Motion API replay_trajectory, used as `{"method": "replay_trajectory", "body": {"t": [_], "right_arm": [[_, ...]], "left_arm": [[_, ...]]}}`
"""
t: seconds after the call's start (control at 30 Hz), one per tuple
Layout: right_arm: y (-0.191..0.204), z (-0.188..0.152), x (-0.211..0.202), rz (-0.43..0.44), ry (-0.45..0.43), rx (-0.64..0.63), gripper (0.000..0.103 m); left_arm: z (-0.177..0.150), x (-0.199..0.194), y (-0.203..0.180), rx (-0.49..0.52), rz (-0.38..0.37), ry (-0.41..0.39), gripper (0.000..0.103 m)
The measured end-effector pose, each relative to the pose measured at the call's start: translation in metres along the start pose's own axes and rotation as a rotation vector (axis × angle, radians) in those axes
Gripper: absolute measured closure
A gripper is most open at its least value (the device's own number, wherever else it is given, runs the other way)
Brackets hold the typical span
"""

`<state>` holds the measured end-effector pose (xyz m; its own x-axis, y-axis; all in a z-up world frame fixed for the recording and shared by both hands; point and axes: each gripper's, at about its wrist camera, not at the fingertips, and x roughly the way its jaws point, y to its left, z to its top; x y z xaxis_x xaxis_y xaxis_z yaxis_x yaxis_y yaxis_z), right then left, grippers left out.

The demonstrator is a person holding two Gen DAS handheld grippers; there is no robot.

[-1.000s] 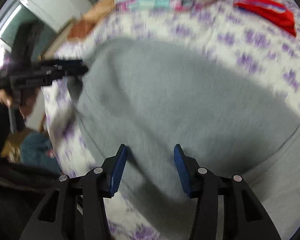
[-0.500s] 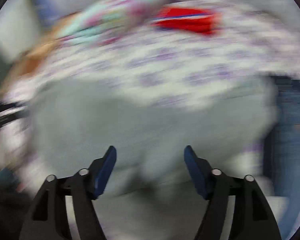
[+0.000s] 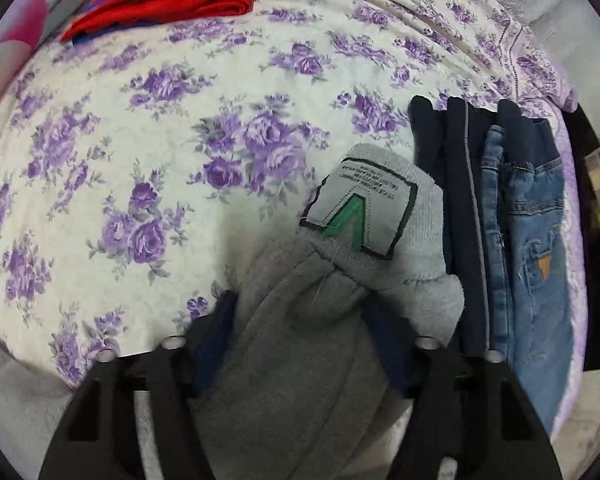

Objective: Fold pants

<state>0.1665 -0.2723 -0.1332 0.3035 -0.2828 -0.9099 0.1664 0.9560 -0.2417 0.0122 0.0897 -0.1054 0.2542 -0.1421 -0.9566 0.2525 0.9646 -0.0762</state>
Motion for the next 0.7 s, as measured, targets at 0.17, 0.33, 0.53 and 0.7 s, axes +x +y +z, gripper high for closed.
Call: {"method": "replay_trajectory", "body": {"t": [0.17, 0.33, 0.53, 0.7], "right_arm": [[-0.046, -0.010, -0.043, 0.174, -0.113, 0.114, 0.095], [-0.140, -0.086, -0.132, 0.391, -0.342, 0.289, 0.095], [-0.198, -0.204, -0.114, 0.467, -0.273, 0.445, 0.094], [-0.188, -0.256, -0.043, 0.363, -0.058, 0.544, 0.049]], "left_arm": [[0.002, 0.001, 0.007, -0.019, -0.019, 0.021, 0.029], [-0.002, 0.001, 0.013, -0.009, -0.058, 0.023, 0.029], [-0.005, 0.000, 0.015, 0.054, -0.085, 0.032, 0.029], [-0.005, 0.000, 0.014, 0.106, -0.094, 0.047, 0.029]]}}
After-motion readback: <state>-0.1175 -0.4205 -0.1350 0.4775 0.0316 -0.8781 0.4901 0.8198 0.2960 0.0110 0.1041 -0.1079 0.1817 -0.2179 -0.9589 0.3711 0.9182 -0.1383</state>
